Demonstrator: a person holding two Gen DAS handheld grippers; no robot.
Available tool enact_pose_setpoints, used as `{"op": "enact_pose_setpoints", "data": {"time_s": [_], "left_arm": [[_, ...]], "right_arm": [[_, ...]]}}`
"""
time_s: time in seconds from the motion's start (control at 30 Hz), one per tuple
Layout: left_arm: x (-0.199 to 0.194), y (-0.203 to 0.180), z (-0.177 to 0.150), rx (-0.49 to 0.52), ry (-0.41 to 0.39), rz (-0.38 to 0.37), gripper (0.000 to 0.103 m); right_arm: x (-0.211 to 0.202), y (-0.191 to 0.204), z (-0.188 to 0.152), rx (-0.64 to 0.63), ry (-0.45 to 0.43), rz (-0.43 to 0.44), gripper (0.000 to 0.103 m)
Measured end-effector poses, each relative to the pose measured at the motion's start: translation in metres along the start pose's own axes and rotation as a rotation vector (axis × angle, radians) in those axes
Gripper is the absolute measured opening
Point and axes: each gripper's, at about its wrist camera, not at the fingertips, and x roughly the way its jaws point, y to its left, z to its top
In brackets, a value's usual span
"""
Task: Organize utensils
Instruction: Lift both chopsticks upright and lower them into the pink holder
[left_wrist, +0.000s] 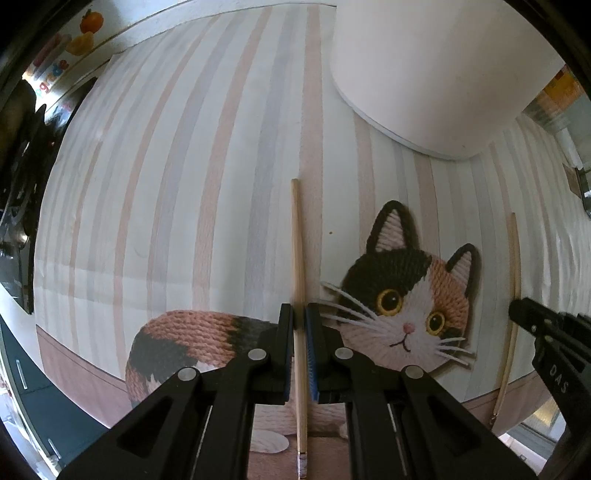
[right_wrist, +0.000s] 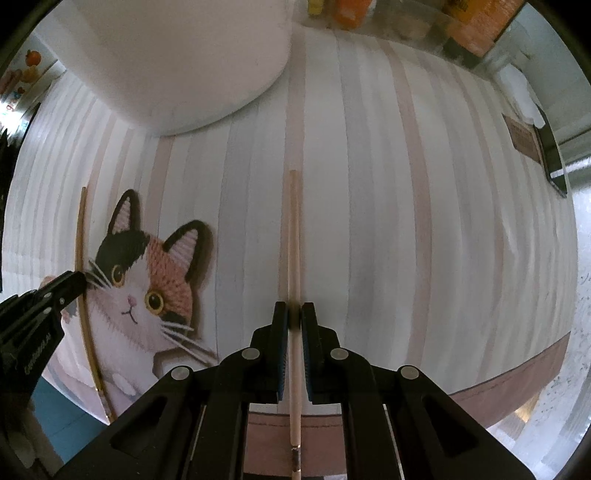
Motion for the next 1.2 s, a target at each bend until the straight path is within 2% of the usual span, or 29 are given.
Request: {"op": "enact_pose_setpoints", "data": {"time_s": [0.13, 0.23, 0.37, 0.5, 0.67, 0.8, 1.07, 1.2], "left_arm": [[0.0, -0.004, 0.004, 0.012, 0.007, 0.007, 0.005], [-0.004, -0.007, 0.005, 0.011, -0.019, 0.018, 0.004], [-0.033, -0.016, 0.007, 0.029, -0.113, 0.033, 0.004], [-0.066, -0.024, 0.012, 0.041, -0.201, 0.024, 0.004], [-0.115, -0.029, 0.02, 0.034, -0.317, -0.006, 0.003], [-0.15, -0.021, 0.017, 0.031, -0.386, -0.044, 0.003], [-0.238, -0.026, 0.031, 0.029, -0.55, -0.162, 0.003], [-0.291, -0.023, 0.043, 0.021, -0.636, -0.241, 0.003]], "right_arm": [[0.008, 0.018, 0.009, -0.01, -0.003, -0.019, 0.008], [0.011, 0.026, 0.011, 0.001, -0.013, -0.012, 0.007], [0.001, 0.03, -0.007, 0.031, -0.075, -0.002, 0.007], [-0.04, 0.013, -0.021, 0.048, -0.171, 0.006, 0.007], [-0.09, 0.003, -0.022, 0.075, -0.313, 0.012, 0.007], [-0.122, -0.001, -0.021, 0.123, -0.404, 0.049, 0.007], [-0.196, -0.013, -0.008, 0.213, -0.612, 0.146, 0.007], [-0.252, -0.021, 0.003, 0.245, -0.731, 0.221, 0.007]]}}
